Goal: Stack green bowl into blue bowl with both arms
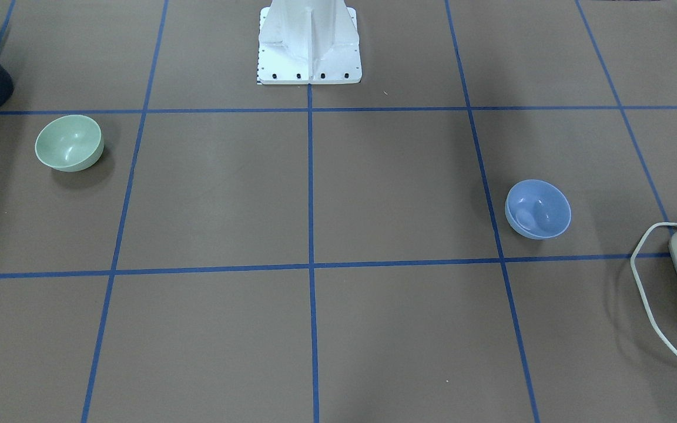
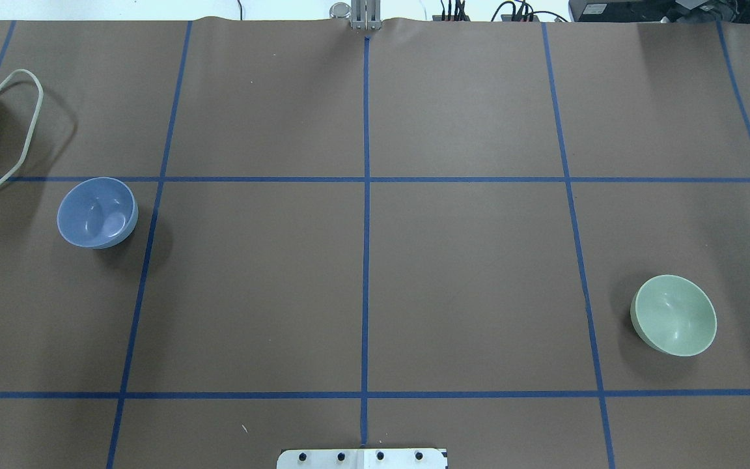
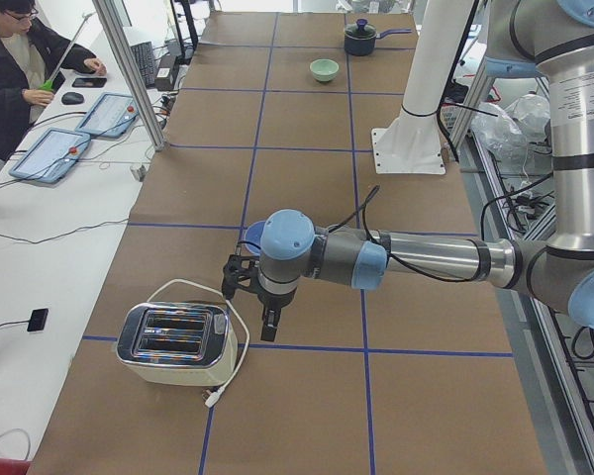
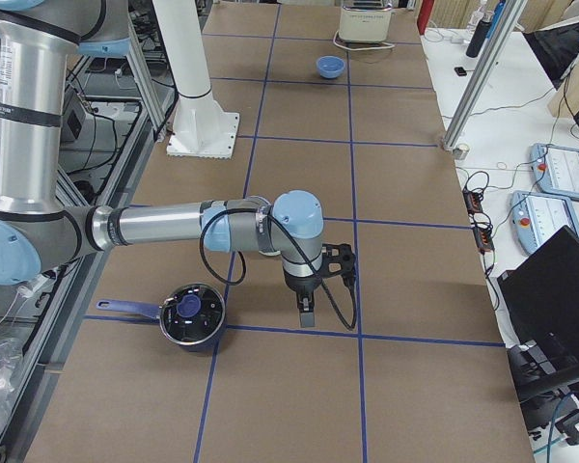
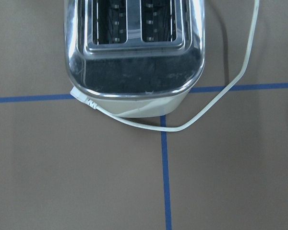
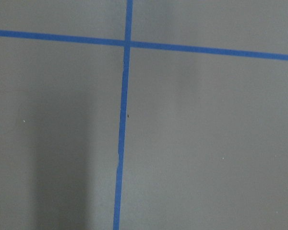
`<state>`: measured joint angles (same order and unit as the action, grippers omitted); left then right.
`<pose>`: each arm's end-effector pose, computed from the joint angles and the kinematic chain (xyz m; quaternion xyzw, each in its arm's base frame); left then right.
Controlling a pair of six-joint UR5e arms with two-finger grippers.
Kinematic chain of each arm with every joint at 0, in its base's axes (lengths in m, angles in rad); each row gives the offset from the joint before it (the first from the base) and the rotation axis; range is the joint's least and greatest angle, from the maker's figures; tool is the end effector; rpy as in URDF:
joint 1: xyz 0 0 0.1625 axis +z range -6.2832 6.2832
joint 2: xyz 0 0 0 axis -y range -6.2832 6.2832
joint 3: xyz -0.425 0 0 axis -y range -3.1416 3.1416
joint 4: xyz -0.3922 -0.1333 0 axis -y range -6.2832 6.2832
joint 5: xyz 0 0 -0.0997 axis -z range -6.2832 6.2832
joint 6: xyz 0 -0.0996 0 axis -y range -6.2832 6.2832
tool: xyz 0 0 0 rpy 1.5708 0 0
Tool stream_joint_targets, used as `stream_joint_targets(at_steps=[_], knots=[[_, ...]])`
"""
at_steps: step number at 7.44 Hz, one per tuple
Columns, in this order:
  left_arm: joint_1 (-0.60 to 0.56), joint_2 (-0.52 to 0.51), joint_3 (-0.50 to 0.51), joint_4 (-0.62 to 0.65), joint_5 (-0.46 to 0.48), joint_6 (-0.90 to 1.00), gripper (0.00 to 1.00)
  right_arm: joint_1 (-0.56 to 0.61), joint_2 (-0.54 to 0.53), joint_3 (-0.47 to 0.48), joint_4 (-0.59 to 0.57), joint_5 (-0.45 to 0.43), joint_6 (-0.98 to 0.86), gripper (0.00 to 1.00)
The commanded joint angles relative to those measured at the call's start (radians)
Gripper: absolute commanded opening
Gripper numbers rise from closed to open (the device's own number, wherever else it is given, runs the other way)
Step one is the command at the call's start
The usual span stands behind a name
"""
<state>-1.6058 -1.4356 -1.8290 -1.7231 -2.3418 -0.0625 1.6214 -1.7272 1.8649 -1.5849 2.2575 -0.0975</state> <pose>-0.0795 -0.4448 0.5771 0.1220 0.3742 0.0068 0.9193 0.0919 -0.4266 0.5926 0.0829 -0.3308 -0.0428 0.9391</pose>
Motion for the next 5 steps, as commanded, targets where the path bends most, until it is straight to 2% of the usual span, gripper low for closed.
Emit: stream_joint_targets(at_steps=[1,2,4,5], knots=[[0.012,-0.046,0.005,-0.152,-0.004,0.001,0.99,0.000,0.018,-0.042,0.150,0.005,0.002,1.00],[0.030,-0.093,0.060,-0.287,-0.005,-0.011,0.99,0.000,0.018,-0.052,0.170,0.005,0.002,1.00],[0.050,-0.124,0.103,-0.350,-0.068,-0.005,0.99,-0.001,0.024,-0.059,0.224,0.055,0.054,1.00],[0.067,-0.123,0.099,-0.406,-0.073,-0.037,0.99,-0.026,0.034,-0.050,0.252,0.077,0.164,1.00]])
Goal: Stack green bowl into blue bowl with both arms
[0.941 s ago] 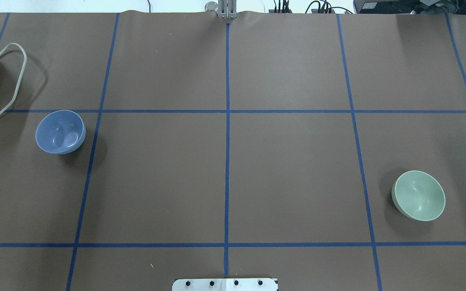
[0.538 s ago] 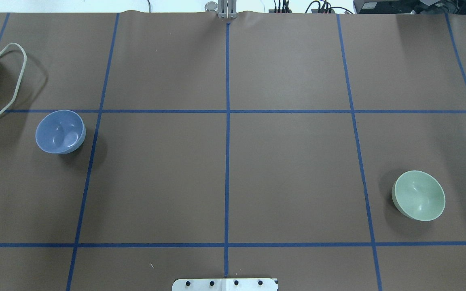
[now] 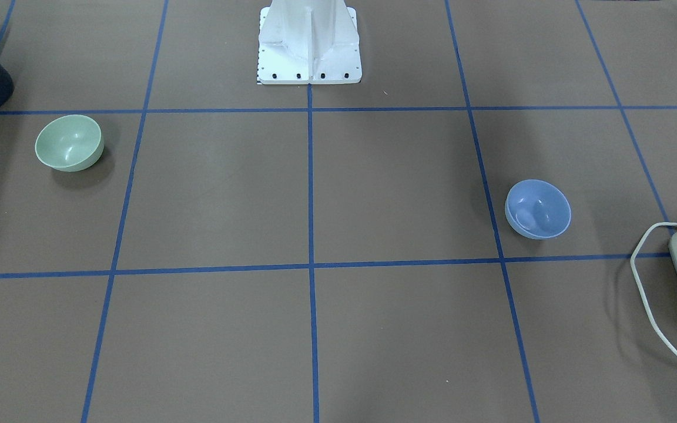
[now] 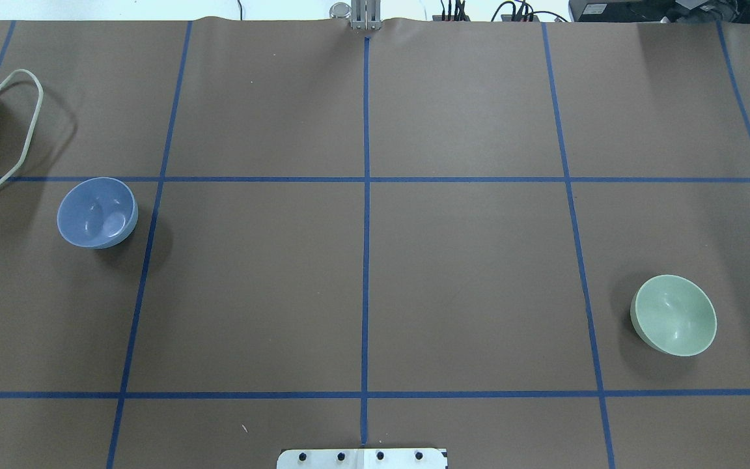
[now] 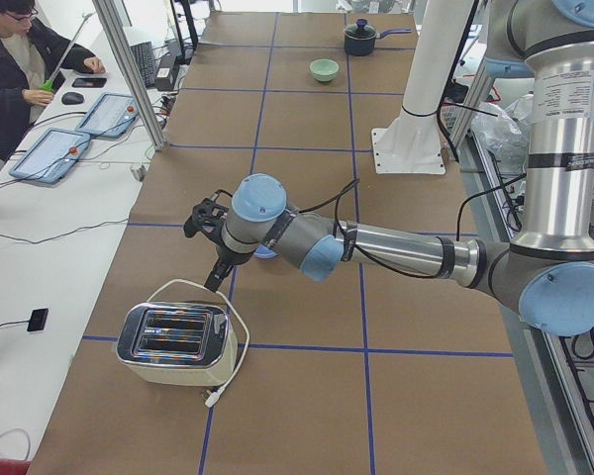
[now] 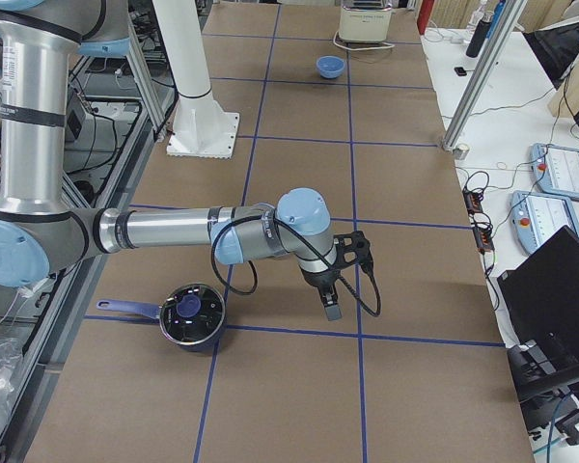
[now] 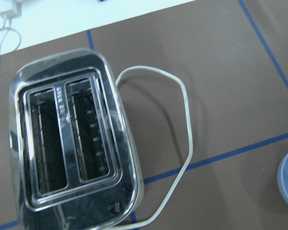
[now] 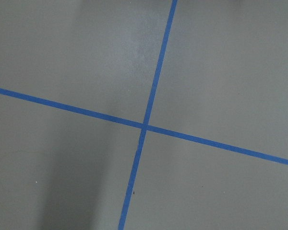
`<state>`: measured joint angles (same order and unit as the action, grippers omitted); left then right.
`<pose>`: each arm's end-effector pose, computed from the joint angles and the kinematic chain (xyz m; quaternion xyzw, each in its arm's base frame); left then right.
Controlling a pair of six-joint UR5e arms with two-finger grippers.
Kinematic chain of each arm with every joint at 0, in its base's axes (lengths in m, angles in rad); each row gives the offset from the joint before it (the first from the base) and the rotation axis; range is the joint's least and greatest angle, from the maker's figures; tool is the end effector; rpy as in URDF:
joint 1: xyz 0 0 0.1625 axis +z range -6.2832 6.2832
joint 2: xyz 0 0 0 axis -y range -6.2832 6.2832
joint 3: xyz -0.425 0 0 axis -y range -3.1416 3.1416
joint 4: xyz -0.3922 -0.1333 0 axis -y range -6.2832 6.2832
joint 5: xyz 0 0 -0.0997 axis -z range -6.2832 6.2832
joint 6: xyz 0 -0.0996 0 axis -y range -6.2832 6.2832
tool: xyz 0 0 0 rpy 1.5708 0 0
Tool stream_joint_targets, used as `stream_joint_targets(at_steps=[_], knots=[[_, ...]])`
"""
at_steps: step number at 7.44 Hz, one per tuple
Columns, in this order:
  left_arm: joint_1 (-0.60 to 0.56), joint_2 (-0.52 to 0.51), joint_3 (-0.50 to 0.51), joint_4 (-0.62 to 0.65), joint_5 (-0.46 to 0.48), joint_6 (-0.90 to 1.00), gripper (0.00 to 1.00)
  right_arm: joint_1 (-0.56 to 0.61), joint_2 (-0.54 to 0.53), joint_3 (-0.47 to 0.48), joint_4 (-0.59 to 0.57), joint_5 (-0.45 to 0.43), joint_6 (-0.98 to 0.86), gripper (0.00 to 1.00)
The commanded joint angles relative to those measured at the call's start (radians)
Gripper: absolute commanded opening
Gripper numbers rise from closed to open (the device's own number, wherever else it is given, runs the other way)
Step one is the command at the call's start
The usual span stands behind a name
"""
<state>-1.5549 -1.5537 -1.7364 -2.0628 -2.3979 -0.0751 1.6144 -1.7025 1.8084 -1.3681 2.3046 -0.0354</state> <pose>-0.0520 -0.5017 0.5239 0.2706 0.3941 0.1007 0.8725 0.0862 -0.4483 0.5826 0.1573 -0.3485 -0.0513 0.9226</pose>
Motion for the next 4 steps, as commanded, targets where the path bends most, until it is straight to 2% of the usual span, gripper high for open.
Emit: stream_joint_targets(at_steps=[1,2,3,4], knots=[[0.118,-0.035,0.000,-0.083,-0.006,-0.166,0.98,-0.072,0.015,0.008,0.103,0.029,0.215,1.00],[0.177,-0.042,0.006,-0.142,-0.003,-0.337,0.98,-0.143,0.021,0.011,0.131,0.018,0.320,1.00],[0.285,-0.042,0.012,-0.160,0.038,-0.467,0.98,-0.202,0.039,0.018,0.135,-0.017,0.412,1.00],[0.417,-0.042,0.017,-0.160,0.212,-0.582,0.98,-0.240,0.040,0.020,0.136,-0.048,0.439,1.00]])
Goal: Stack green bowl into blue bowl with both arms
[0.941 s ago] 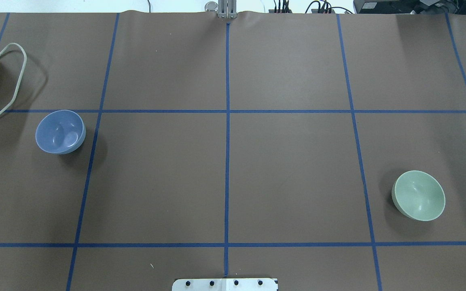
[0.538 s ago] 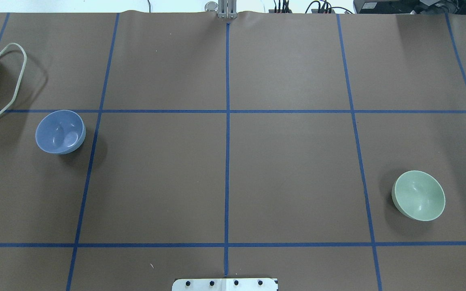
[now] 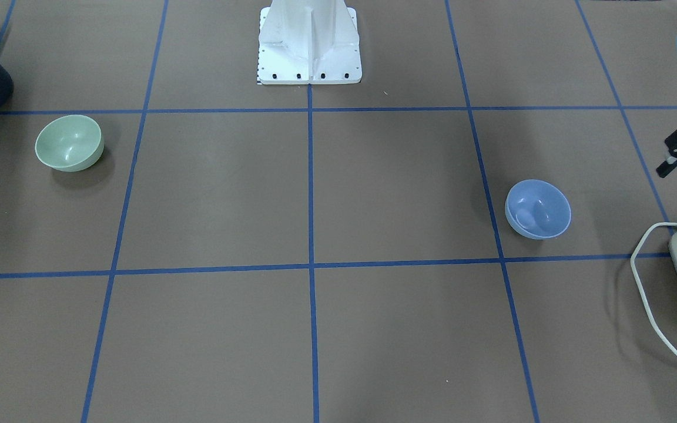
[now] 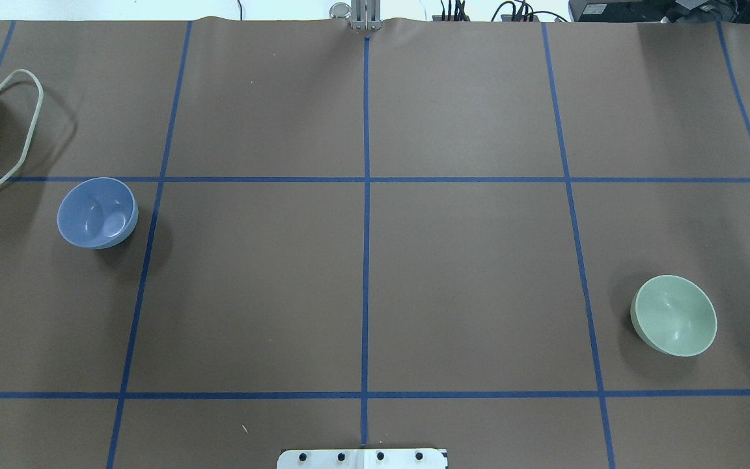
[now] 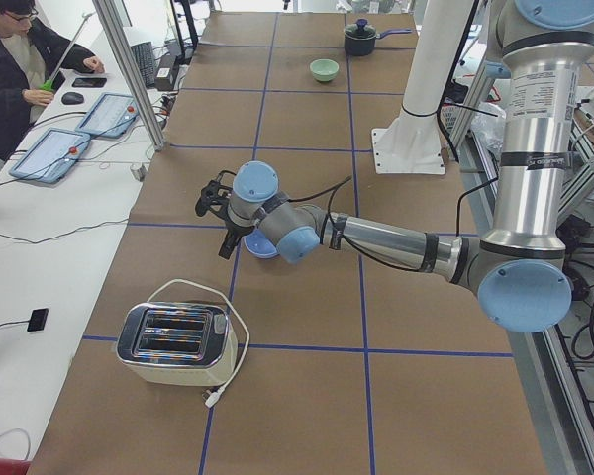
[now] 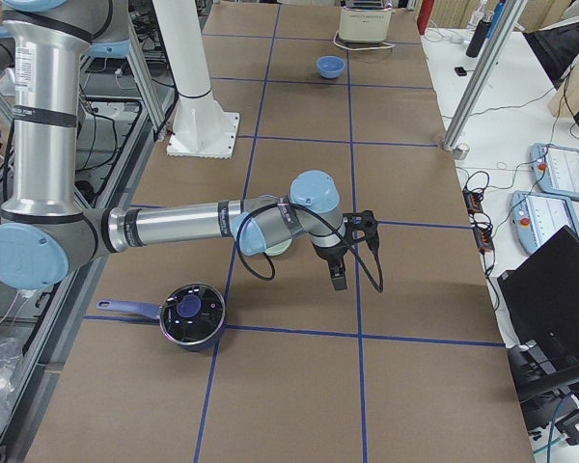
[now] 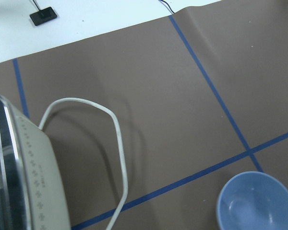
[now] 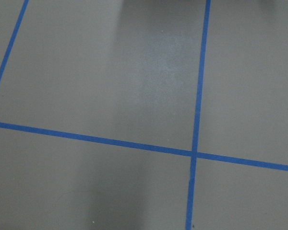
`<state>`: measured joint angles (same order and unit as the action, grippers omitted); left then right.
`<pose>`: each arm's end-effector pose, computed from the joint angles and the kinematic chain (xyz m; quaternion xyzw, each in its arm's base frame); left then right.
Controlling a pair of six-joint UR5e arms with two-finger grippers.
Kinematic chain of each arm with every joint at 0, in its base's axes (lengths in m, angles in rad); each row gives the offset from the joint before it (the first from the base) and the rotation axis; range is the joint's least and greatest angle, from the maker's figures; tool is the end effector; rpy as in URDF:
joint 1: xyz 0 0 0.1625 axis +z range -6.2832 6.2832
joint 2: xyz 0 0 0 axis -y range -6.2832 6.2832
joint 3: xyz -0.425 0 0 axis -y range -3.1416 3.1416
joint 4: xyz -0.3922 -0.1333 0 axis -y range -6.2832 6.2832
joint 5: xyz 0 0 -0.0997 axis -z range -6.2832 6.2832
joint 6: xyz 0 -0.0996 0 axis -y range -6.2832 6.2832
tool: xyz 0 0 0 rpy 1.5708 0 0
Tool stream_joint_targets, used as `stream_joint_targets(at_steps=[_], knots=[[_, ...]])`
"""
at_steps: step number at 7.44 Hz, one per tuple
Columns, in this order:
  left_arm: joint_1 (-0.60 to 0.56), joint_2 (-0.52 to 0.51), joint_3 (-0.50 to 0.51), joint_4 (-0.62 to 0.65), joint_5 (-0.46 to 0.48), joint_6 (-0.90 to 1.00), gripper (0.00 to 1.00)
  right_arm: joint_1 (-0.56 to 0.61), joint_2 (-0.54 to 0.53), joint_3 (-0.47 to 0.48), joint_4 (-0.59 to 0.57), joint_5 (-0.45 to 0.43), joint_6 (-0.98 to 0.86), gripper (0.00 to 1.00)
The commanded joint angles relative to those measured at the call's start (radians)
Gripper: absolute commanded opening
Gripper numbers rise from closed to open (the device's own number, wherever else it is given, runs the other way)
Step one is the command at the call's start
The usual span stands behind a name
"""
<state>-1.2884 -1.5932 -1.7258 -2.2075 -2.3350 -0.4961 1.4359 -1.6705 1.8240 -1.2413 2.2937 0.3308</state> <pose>0.0820 -0.5138 0.4950 0.2099 0.4562 0.0559 0.8629 0.0038 -0.4731 0.5453 0.1384 -0.3857 0.0047 0.9122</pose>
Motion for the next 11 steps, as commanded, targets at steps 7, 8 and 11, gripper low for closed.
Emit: stream_joint_targets(at_steps=[7,8,11], knots=[[0.350,-0.013,0.176,-0.209,0.298,-0.298,0.12,-0.065,0.009,0.006,0.013,-0.039,0.073,1.00],[0.350,-0.013,0.167,-0.210,0.298,-0.297,0.00,-0.065,0.009,0.006,0.013,-0.040,0.073,1.00],[0.350,-0.028,0.079,-0.195,0.289,-0.318,0.00,-0.065,0.009,0.006,0.013,-0.039,0.074,1.00]])
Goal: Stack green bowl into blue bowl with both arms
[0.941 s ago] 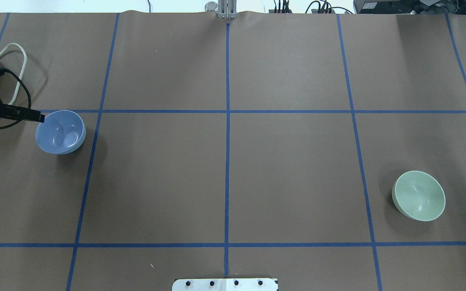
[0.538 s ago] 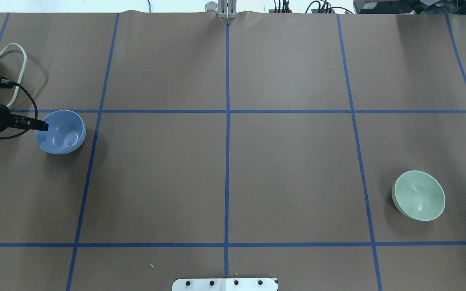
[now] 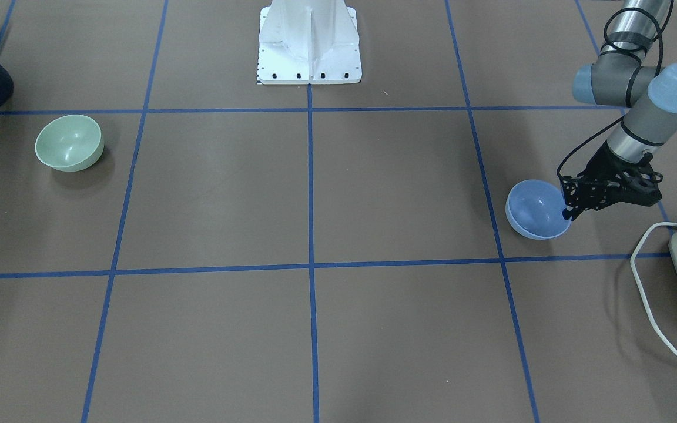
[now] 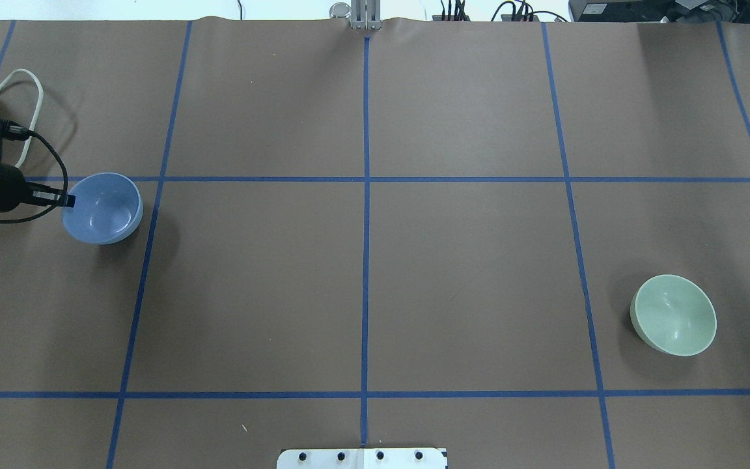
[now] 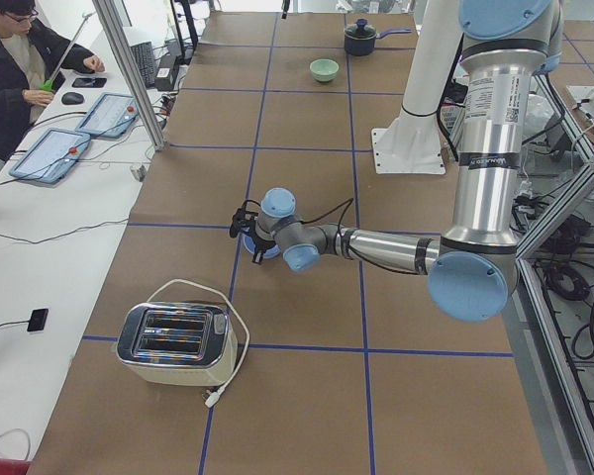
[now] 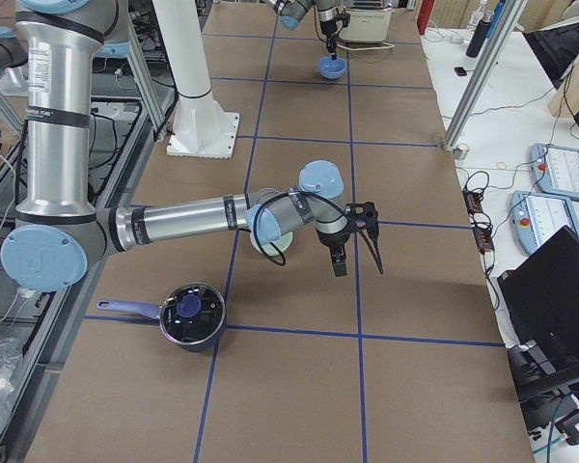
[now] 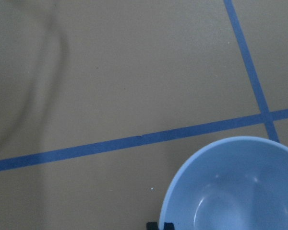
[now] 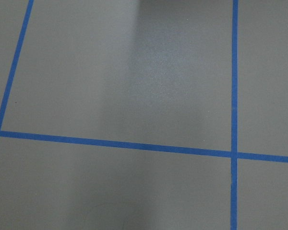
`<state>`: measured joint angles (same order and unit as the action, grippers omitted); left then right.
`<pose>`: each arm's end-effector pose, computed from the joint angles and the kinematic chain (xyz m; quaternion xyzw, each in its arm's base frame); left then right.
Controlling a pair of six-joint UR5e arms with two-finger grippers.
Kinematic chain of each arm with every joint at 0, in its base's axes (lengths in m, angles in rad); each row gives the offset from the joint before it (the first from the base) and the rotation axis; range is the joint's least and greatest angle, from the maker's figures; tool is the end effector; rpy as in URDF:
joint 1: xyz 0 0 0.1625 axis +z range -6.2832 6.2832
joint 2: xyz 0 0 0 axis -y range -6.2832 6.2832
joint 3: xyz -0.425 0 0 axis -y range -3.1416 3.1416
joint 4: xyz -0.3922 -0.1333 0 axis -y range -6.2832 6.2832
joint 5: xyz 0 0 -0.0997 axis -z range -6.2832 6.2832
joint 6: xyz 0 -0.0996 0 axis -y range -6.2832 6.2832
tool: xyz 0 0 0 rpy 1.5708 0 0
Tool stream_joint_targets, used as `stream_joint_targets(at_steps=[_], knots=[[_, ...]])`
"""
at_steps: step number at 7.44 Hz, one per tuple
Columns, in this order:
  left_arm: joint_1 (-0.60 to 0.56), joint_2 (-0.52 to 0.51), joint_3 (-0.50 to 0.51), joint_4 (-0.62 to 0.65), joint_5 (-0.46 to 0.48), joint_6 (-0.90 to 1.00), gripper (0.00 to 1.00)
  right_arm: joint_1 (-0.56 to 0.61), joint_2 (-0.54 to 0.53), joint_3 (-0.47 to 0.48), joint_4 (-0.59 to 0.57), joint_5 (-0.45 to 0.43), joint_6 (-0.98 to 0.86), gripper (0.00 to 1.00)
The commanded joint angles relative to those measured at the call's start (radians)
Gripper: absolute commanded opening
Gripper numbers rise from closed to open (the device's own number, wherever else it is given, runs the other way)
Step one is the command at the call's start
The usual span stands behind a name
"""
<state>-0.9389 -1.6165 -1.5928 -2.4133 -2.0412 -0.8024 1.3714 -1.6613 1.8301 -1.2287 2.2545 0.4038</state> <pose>0.2490 -0.4894 0.5363 0.1846 0.4387 0.0277 0.8790 -0.0247 -0.4775 0.5385 0.1310 -0.3804 0.0087 0.9154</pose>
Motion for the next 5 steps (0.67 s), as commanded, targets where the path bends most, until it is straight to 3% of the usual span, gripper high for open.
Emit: stream_joint_targets(at_steps=[1,3,4,5], knots=[[0.000,-0.019,-0.128,0.076,-0.007,-0.049,0.00,0.000,0.002,0.000,0.000,0.000,0.001,1.00],[0.043,-0.238,-0.238,0.407,0.004,-0.176,0.00,-0.002,0.002,0.000,0.000,0.002,0.001,1.00],[0.128,-0.361,-0.225,0.513,0.024,-0.217,0.00,-0.002,0.002,0.000,0.000,0.004,0.003,1.00],[0.219,-0.479,-0.199,0.618,0.130,-0.285,0.00,-0.003,0.002,0.000,0.000,0.005,0.004,1.00]])
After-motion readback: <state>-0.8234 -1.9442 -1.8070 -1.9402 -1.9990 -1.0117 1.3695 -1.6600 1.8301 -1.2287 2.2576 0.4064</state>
